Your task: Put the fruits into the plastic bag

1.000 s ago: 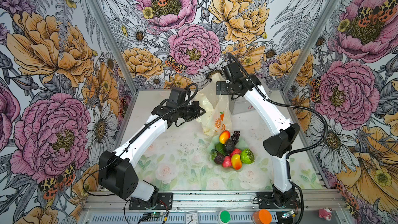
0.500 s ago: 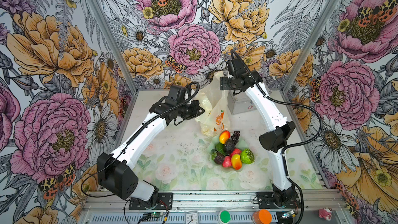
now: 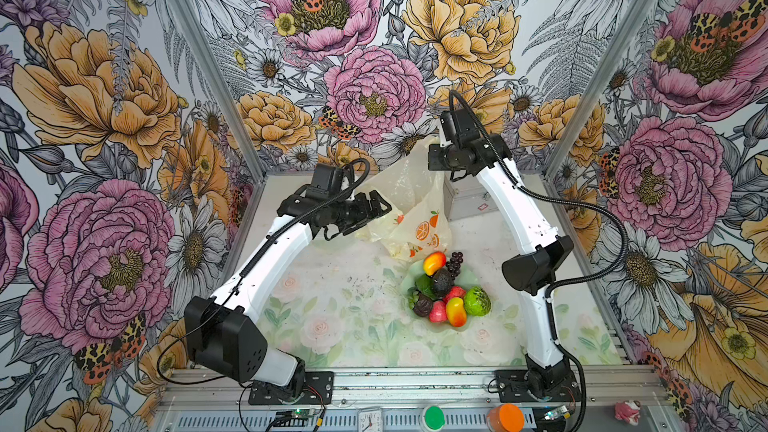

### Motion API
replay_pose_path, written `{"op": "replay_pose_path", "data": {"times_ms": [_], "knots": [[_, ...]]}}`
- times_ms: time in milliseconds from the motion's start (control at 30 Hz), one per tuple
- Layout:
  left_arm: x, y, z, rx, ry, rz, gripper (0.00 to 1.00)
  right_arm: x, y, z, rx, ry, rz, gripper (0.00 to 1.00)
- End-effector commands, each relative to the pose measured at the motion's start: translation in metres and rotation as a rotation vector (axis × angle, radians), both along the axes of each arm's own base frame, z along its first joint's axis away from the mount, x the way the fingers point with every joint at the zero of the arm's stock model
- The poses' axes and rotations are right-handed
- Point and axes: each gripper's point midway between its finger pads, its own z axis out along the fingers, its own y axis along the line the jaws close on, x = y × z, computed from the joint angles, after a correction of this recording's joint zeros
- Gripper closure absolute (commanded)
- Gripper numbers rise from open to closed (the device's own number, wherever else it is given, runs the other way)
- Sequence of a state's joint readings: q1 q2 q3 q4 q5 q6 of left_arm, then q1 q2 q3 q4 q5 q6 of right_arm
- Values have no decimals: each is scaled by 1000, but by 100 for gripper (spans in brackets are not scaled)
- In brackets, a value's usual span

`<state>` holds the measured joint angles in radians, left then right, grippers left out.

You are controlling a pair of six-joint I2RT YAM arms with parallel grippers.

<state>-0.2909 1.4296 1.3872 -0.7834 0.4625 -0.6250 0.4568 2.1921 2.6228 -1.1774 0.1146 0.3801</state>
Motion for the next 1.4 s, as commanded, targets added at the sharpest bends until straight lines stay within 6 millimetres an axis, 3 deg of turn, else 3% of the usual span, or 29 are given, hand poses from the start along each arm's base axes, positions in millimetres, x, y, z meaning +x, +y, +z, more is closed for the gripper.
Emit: {"op": "replay_pose_path", "data": {"times_ms": [0, 67, 300, 500, 800, 1033, 1367], "knots": [[-8, 33, 15, -70, -25, 60, 1, -9, -8, 33, 47, -62, -18, 100], [-9, 45, 8, -108, -22, 84, 1, -10, -9, 32, 52, -56, -18, 100], [-5, 77, -50, -333, -25, 195, 1, -19, -10, 45, 71, -70, -4, 100], [21, 56, -80, -435, -15, 179, 1, -31, -21, 61, 59, -96, 15, 100], [76, 12, -78, -691, -27, 204, 1, -53, -50, 59, 49, -74, 7, 100], [104, -18, -88, -886, 30, 249, 1, -63, -49, 60, 94, -60, 41, 100], [142, -23, -74, -1028, 6, 287, 1, -71, -50, 58, 100, -51, 55, 100]]}}
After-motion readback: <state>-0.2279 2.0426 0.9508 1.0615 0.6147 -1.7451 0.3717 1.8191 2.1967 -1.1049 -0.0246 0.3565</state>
